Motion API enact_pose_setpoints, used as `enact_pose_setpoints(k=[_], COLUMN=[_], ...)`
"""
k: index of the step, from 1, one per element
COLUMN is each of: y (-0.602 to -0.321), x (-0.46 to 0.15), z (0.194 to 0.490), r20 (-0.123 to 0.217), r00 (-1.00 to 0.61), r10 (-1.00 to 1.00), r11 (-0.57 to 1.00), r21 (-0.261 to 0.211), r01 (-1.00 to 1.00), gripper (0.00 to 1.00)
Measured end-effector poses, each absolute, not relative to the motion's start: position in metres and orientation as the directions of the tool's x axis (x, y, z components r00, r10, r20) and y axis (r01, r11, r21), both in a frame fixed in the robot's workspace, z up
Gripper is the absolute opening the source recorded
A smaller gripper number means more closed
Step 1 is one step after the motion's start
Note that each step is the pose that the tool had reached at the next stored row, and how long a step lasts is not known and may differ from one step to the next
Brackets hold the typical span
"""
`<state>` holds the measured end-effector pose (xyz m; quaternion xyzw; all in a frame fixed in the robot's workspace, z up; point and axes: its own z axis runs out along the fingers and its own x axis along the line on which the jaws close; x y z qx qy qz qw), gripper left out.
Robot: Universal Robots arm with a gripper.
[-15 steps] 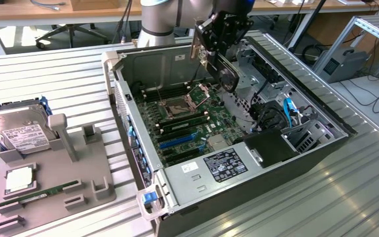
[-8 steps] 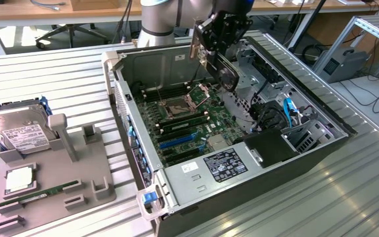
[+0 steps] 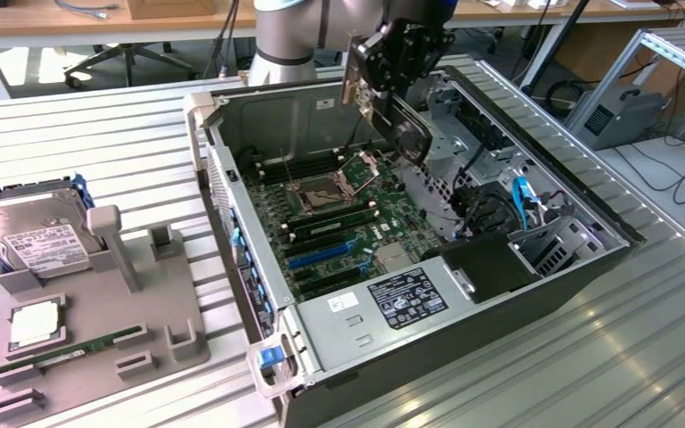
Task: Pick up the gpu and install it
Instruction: 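Insert the gpu into the slot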
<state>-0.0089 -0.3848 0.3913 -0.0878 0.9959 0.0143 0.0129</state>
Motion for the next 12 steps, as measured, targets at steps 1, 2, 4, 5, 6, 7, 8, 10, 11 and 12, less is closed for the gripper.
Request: enact_pose_setpoints(k=[1, 2, 4, 5, 6, 7, 8, 10, 11, 12], y=[-0.3843, -0.384, -0.3836, -0.3835, -0.3833, -0.3831, -0.3829, -0.3825, -0.3823, -0.3821], x=[-0.0089, -0.0089, -0.0089, -0.0089, -0.0089, -0.0089, -0.0089, -0.0089, -0.0089, -0.0089], z=[0.3913, 0.3913, 0.3913, 0.3913, 0.3913, 0.3913, 0.3913, 0.3913, 0.3913, 0.3913], r20=[-0.028, -0.028, -0.028, -0.028, -0.028, -0.028, -0.028, -0.028, -0.028, -0.028], r00=[-0.983, -0.983, -0.982, -0.982, -0.981, -0.981, -0.98, -0.979, -0.979, -0.978], r10=[-0.18, -0.183, -0.187, -0.189, -0.192, -0.193, -0.196, -0.2, -0.203, -0.205], r11=[0.983, 0.983, 0.982, 0.981, 0.981, 0.981, 0.98, 0.979, 0.979, 0.978], r21=[0.026, 0.026, 0.026, 0.026, 0.026, 0.026, 0.026, 0.026, 0.026, 0.026], r01=[-0.181, -0.184, -0.188, -0.19, -0.192, -0.194, -0.197, -0.201, -0.203, -0.206], gripper=[0.27, 0.27, 0.27, 0.27, 0.27, 0.27, 0.27, 0.27, 0.27, 0.27])
